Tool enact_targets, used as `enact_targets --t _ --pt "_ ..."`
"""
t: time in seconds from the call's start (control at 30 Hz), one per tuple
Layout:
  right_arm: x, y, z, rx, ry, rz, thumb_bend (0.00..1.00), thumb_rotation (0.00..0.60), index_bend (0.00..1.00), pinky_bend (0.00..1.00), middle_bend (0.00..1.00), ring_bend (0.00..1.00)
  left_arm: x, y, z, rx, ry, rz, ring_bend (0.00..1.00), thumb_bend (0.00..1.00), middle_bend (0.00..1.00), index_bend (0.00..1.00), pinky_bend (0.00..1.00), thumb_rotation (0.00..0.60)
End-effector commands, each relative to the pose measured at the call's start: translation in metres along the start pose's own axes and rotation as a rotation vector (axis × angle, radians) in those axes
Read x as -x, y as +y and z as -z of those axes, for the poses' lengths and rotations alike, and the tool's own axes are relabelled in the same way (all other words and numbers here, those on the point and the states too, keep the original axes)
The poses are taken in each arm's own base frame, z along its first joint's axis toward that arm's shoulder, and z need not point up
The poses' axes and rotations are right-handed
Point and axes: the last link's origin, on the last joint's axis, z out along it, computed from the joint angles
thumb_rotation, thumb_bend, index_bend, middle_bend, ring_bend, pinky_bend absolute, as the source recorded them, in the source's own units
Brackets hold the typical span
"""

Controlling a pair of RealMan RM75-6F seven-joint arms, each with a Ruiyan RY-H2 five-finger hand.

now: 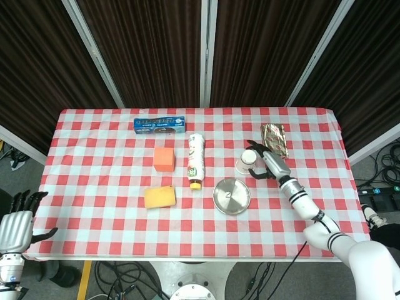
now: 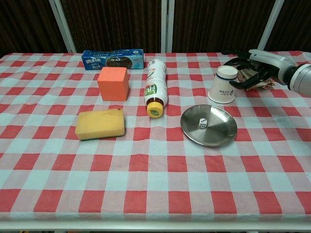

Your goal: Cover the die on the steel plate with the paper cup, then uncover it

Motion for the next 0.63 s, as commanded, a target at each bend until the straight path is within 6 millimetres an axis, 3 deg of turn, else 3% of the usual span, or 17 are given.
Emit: enact_targets --t 0.03,0.1,0.2,0.37,0.53,0.63 --pt "-0.014 -0.002 0.016 -0.046 0.046 0.021 0.31 0.6 0.0 0.01 0.11 0.0 0.0 0.0 -0.001 0.004 0.004 0.003 0.05 0.02 0.14 0.16 0.05 0.6" --pt "-0.025 -0.003 0.03 -0.078 0.084 0.062 0.31 0.6 0.0 0.01 0.11 0.0 0.0 0.0 -0.002 0.008 0.006 0.005 0.05 0.02 0.14 0.16 0.05 0.6" --pt "-0.042 -0.001 0.067 -0.103 0.173 0.214 0.3 0.6 0.0 0.01 0.12 0.0 0.0 0.0 -0.003 0.016 0.01 0.007 0.05 0.02 0.14 0.16 0.05 0.6" --pt "-0.06 0.004 0.151 -0.011 0.31 0.477 0.23 0.6 0.0 0.01 0.15 0.0 0.0 0.002 -0.008 0.033 0.021 0.004 0.05 0.02 0.14 0.15 0.05 0.6" --pt "-0.059 0.001 0.223 0.074 0.359 0.456 0.22 0.6 0.0 0.01 0.15 0.0 -0.001 0.006 -0.012 0.051 0.04 -0.008 0.05 0.02 0.14 0.16 0.05 0.6" --pt "-0.057 0.0 0.25 0.1 0.383 0.423 0.22 0.6 0.0 0.01 0.15 0.0 0.001 0.009 -0.013 0.057 0.046 -0.016 0.05 0.02 0.14 0.15 0.05 0.6"
